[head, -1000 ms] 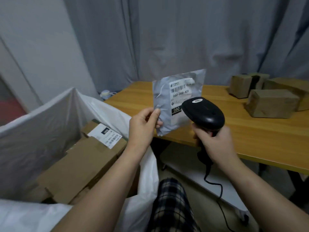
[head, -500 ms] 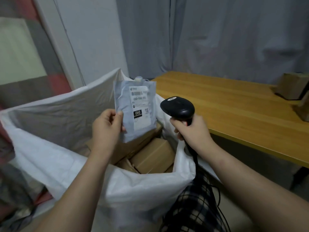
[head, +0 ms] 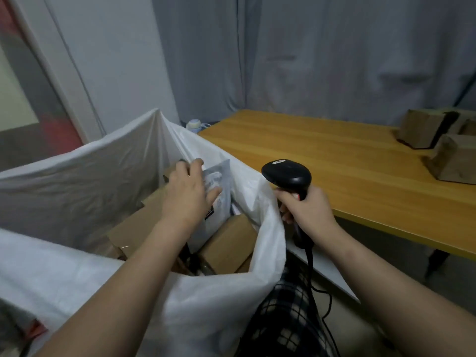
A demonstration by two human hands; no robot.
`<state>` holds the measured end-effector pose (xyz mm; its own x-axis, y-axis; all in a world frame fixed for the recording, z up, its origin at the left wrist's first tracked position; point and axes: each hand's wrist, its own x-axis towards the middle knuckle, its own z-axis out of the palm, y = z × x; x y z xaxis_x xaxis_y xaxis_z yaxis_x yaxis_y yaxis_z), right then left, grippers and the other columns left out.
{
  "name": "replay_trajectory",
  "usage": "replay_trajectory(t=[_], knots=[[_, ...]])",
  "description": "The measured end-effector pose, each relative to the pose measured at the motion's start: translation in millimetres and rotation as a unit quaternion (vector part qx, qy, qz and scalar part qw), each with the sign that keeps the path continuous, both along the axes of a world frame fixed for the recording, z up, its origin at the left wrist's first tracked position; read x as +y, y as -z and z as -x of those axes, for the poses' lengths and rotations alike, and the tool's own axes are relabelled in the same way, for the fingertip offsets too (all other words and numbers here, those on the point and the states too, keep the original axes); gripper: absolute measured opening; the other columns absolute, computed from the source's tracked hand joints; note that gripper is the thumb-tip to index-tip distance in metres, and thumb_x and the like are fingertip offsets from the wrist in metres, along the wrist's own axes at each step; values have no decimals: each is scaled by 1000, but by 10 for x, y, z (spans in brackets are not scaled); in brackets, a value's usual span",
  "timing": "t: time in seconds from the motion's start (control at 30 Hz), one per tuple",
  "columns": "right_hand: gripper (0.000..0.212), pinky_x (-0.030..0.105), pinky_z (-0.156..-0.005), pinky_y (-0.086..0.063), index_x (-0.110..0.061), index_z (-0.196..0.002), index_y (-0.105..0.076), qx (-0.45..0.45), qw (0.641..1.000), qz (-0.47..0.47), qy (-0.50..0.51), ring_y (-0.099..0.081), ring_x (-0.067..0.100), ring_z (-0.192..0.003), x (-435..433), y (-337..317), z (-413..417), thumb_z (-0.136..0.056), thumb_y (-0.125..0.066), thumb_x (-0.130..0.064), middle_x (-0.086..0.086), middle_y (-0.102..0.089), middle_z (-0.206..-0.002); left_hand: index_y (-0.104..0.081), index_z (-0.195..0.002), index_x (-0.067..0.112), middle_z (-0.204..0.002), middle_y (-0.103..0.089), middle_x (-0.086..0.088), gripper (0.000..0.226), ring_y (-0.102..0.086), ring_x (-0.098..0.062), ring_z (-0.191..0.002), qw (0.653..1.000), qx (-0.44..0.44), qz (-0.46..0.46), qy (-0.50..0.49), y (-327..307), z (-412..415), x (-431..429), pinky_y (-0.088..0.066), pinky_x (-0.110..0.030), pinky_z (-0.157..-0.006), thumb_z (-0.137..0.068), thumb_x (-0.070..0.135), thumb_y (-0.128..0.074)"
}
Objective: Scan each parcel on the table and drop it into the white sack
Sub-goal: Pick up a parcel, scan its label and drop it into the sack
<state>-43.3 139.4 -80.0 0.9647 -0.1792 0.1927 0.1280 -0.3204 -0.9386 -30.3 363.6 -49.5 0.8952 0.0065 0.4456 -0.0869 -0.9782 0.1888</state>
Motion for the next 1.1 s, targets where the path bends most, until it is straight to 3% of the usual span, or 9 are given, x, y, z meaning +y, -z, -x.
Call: replay_trajectory(t=[0.1,0.23,0.33,0.53,0.83,0.97,1.1], knots=[[16,29,-52,-50,-7,-86,-62,5,999,-21,25,-61,15,-48,-327,-85,12,-87,-69,-22,10,-64,-66,-47,-131,13,-124,-49,-13,49,-44,-34,-112,995,-5,-62,73,-152,-132,-521,-37,-39,-92,-92,42,-55],[20,32,-55,-49,-7,-79,-59,1,994,-33,103,-60,15,-46,-1008,-167,79,-87,-68,-22,14,-61,-67,-47,-131,18,-126,-50,-7,44,-43,-27,-116,979,-4,-75,187,-290,-266,-1407,-35,-34,-93,-96,44,-48],[20,28,-50,-49,-2,-87,-62,9,983,-65,173,-59,14,-45,-1605,-211,210,-88,-67,-22,16,-62,-70,-47,-131,19,-126,-51,-6,43,-43,-26,-118,962,2,-77,262,-311,-340,-2096,-35,-34,-94,-96,44,-47],[14,26,-45,-48,-8,-92,-61,18,927,-260,271,-54,18,-48,-2542,-140,548,-90,-64,-22,7,-55,-61,-46,-133,19,-128,-49,-6,43,-41,-26,-122,923,57,-76,373,-165,-374,-3206,-35,-36,-100,-97,42,-47],[19,25,-49,-47,-10,-87,-61,-35,859,-445,252,-55,15,-51,-3337,74,480,-90,-59,-29,2,-55,-63,-42,-135,15,-128,-45,-9,46,-41,-29,-121,894,70,-77,436,27,-739,-4337,-38,-39,-100,-95,37,-51],[20,24,-47,-46,-8,-88,-60,-52,861,-453,225,-51,15,-50,-3431,158,375,-91,-54,-27,3,-53,-61,-39,-137,15,-135,-38,-11,52,-39,-29,-124,890,25,-79,448,-33,-1016,-4811,-39,-41,-102,-94,39,-54],[20,24,-45,-45,-7,-86,-59,-67,854,-463,227,-49,16,-48,-3458,182,337,-92,-52,-25,4,-52,-61,-22,-150,17,-155,-19,-17,73,-20,-34,-142,893,36,-121,432,-149,-1296,-5214,-21,-44,-116,-92,50,-52]])
